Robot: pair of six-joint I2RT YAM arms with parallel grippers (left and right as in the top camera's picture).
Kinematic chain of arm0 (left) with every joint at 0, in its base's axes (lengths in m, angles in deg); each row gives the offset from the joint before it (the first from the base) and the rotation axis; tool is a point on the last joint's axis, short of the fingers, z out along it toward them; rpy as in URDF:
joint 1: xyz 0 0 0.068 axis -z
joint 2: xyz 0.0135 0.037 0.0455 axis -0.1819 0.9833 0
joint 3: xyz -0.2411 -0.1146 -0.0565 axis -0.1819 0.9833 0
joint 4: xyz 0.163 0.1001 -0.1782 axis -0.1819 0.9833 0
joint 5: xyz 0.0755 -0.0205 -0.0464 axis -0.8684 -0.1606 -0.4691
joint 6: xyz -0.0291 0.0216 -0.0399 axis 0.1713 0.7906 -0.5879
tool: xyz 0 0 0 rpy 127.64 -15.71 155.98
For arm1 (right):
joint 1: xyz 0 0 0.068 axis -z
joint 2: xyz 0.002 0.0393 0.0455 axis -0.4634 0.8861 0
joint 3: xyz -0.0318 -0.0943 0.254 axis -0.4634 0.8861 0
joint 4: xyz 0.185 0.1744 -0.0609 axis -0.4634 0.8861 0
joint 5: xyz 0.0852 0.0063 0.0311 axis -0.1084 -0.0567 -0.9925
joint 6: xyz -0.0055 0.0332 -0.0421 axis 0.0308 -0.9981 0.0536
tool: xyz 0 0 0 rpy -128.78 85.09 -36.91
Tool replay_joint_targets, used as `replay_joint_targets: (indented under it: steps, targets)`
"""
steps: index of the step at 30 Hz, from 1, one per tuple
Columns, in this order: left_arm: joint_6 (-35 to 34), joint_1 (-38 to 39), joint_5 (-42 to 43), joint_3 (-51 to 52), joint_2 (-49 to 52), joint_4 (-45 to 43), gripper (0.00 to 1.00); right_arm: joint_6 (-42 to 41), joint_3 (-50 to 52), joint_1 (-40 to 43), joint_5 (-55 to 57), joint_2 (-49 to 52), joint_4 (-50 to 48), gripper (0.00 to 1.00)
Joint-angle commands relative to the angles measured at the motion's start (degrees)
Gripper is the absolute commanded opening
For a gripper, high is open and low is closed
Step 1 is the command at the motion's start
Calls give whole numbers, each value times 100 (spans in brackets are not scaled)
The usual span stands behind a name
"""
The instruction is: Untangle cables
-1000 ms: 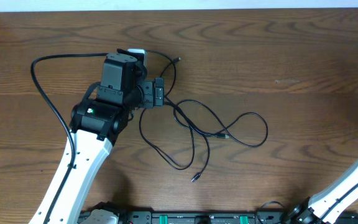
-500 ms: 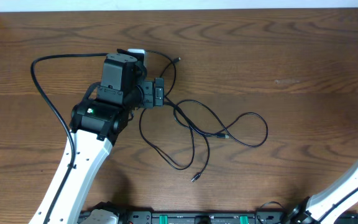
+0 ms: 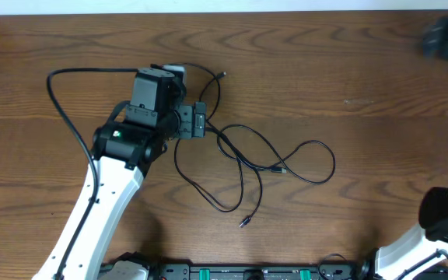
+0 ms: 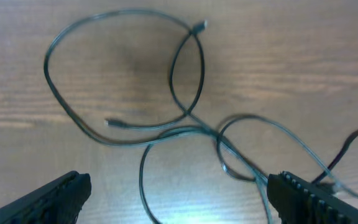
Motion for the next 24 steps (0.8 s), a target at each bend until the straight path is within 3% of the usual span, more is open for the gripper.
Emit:
replay_joint_targets:
  steps: [1,7,12,20,24]
  targets:
    - [122,-9,-50,-39,109,201,96,468,50,-688,37,68,404,99]
    - [120,-9,-2,-39,155,807,96,1397,52,-2085,315,68,1281,99]
    - [122,-9,-9,-39,155,1165,96,1735,144,-3353,323,68,1364,99]
    - [122,-13,-345,-39,155,1088,96,533,1231,-4699,1838,70,935,98]
    - [125,-15,-734,-39,155,925,96,398,2177,-5053,2087,68,490,95]
